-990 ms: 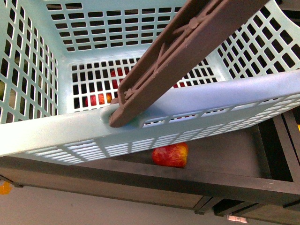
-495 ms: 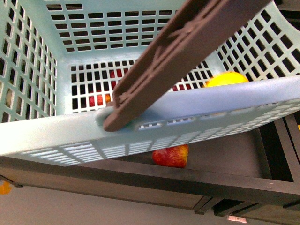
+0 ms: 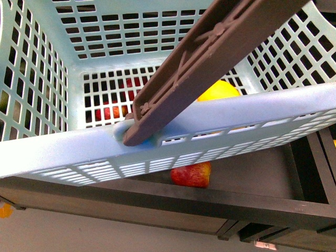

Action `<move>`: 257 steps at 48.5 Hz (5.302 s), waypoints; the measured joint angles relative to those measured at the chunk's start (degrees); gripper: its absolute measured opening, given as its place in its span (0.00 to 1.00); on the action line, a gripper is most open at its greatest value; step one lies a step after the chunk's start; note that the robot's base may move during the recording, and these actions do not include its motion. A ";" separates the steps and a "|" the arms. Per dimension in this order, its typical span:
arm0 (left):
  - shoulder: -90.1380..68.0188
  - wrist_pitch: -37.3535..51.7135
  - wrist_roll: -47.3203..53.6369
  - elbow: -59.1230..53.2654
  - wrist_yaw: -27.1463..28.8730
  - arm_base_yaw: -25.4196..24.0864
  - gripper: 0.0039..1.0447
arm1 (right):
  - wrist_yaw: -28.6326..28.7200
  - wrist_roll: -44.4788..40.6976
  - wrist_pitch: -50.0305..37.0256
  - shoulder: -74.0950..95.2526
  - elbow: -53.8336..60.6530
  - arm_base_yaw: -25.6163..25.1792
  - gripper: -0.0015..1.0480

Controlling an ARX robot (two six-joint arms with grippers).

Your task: Pick lemon and mango into basket

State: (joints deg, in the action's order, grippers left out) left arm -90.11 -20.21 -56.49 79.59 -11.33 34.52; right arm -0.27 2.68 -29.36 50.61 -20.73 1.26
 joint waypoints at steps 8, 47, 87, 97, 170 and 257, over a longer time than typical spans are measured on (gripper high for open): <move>0.00 0.00 0.09 0.00 0.42 -0.07 0.04 | 0.13 -1.57 -1.31 -5.22 6.58 -1.05 0.16; 0.00 0.00 0.04 0.00 0.42 0.02 0.04 | 0.04 -2.38 1.38 -16.94 15.32 -1.07 0.90; 0.11 -0.04 0.02 0.11 -0.02 -0.02 0.04 | 0.15 -2.38 1.42 -17.14 15.61 -1.20 0.92; 0.11 -0.04 -0.07 0.13 -0.22 0.02 0.04 | 0.26 -2.38 1.44 -17.11 15.65 -1.22 0.92; 0.11 -0.04 0.07 0.31 0.39 -0.02 0.04 | 0.31 -2.40 1.42 -17.14 15.56 -1.22 0.92; 0.11 -0.04 0.07 0.31 0.35 0.02 0.04 | -1.46 23.67 21.44 38.58 -1.03 -5.20 0.92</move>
State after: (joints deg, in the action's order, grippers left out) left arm -90.00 -20.25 -56.42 79.90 -10.98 34.54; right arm -1.74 26.35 -7.92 89.19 -21.76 -3.95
